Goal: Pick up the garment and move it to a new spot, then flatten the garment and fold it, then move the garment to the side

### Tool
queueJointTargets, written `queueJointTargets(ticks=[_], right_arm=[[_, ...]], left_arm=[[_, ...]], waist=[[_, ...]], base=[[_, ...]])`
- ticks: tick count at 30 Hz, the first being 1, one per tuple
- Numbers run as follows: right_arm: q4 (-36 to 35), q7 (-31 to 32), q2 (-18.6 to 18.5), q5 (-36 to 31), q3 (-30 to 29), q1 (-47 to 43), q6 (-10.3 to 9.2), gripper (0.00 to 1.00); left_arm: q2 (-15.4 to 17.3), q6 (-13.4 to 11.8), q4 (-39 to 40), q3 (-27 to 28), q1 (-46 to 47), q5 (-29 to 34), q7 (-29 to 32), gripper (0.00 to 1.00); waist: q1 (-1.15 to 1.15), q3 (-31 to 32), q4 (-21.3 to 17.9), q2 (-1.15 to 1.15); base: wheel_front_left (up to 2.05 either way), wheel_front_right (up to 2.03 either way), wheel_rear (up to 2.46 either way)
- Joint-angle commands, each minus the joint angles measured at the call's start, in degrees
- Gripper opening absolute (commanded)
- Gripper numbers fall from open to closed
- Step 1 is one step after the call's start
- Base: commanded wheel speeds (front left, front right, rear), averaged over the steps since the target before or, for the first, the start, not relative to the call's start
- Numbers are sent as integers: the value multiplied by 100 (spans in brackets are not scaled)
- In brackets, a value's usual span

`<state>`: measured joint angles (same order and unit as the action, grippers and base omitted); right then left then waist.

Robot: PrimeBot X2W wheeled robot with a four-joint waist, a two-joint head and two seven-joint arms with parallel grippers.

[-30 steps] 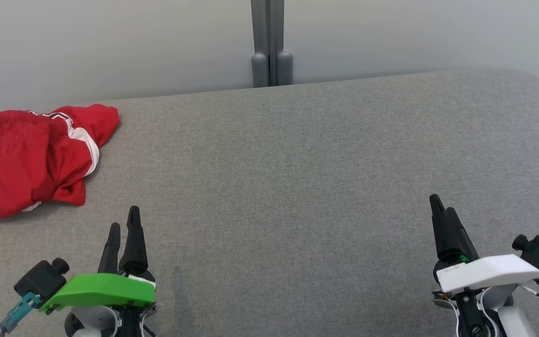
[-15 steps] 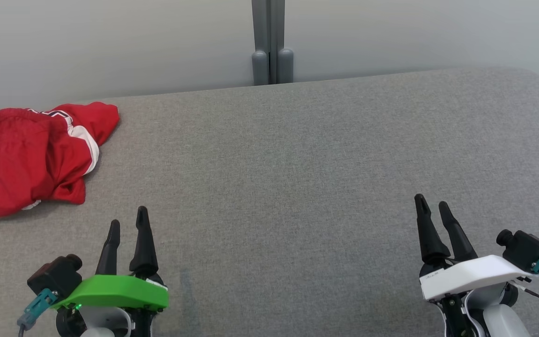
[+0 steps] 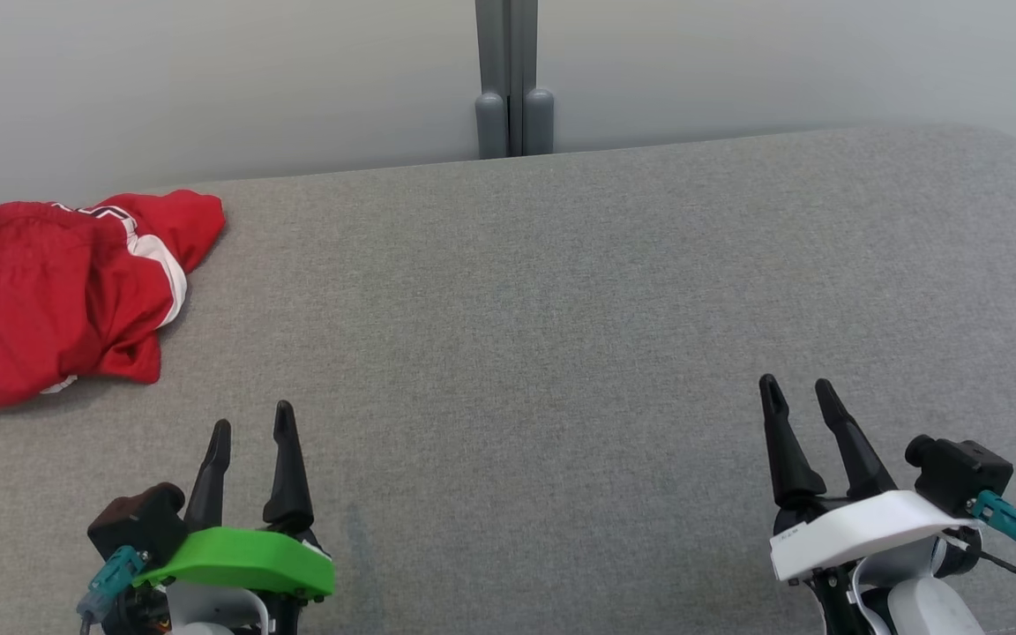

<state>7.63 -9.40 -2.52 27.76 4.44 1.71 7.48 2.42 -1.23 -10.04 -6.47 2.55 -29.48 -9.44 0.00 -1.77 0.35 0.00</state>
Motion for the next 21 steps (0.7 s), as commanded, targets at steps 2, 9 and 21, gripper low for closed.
queueJointTargets(ticks=[2, 9, 21], right_arm=[[-10, -75, -29, -232, 36, -5, 1, 100], [65, -165, -33, -647, 88, -15, 1, 100], [170, -316, -38, -1225, 148, -40, 2, 100]], left_arm=[[44, -46, 14, -17, -71, 210, -70, 100], [48, -94, -68, -53, -101, 555, -163, 100], [54, -163, -257, -113, -169, 1069, -305, 100]], waist=[[0, 2, -3, 0], [0, 13, -5, 0], [0, 27, -5, 0]], base=[[0, 0, 0], [0, 0, 0], [0, 0, 0]])
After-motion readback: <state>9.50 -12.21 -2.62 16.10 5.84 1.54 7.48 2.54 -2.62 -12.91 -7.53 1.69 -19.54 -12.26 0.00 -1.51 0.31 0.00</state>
